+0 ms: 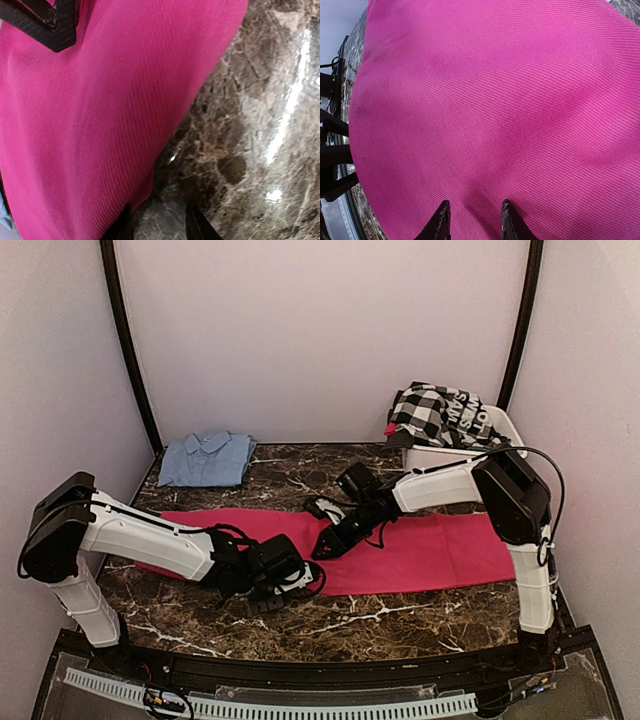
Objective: Fold and stack the mixed laundry pile
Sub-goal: Smooth out the rectangle-folded trousers at the center of the board.
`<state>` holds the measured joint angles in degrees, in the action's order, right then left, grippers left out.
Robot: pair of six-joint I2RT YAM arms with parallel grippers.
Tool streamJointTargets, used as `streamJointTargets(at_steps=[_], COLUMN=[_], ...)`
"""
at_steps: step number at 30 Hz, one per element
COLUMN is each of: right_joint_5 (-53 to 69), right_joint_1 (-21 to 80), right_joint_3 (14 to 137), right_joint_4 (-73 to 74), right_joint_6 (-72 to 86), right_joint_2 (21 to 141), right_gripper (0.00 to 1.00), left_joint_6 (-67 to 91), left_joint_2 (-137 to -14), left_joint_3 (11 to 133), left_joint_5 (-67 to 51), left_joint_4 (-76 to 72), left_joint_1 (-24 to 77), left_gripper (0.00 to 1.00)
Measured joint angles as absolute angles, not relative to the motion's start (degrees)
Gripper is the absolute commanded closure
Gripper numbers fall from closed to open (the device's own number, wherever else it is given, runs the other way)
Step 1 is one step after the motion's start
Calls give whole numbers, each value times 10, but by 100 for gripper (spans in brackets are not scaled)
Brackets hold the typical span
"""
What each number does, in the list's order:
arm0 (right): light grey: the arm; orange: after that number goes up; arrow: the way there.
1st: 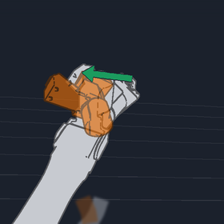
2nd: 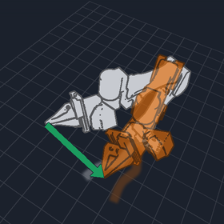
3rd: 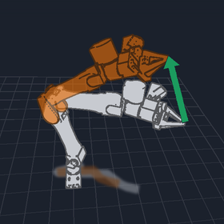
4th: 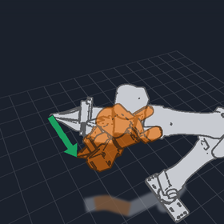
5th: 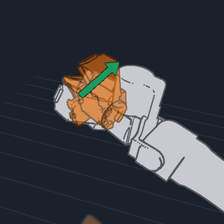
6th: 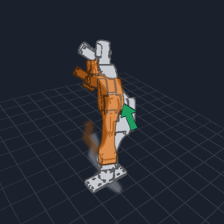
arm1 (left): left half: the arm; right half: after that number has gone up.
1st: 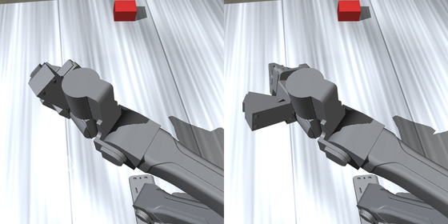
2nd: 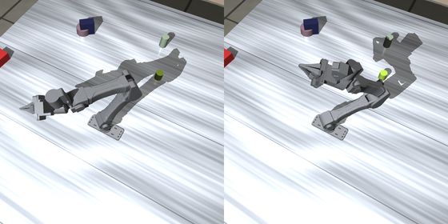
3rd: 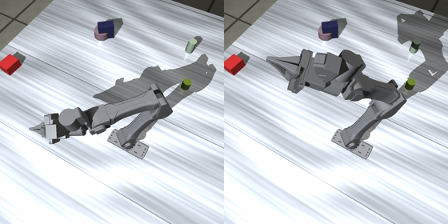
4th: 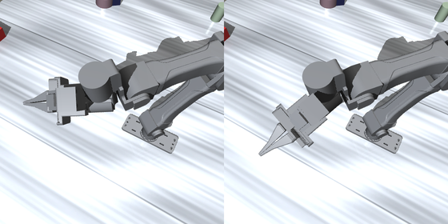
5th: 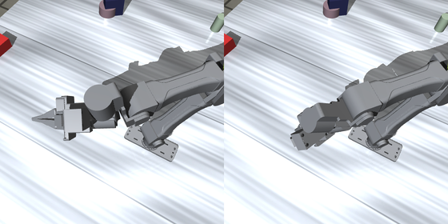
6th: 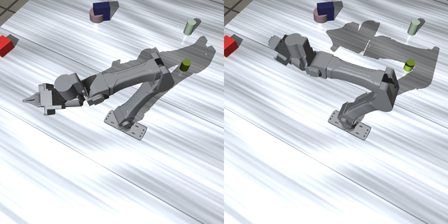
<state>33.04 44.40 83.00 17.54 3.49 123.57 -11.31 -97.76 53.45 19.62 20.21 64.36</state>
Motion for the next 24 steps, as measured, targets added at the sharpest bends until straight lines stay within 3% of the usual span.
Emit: streamJointTargets(at_steps=[12,24], right_joint_5=[332,337], right_joint_1=[443,442], right_joint_3=[830,830], right_joint_4=[175,174], right_joint_6=[34,33], right_joint_2=[1236,1237], right_gripper=[69,69], left_joint_6=[-156,-197], left_joint_2=[-918,-919], left_joint_3=[510,512], left_joint_5=[218,180], left_joint_4=[218,210], left_joint_1=[627,612], left_gripper=[58,67])
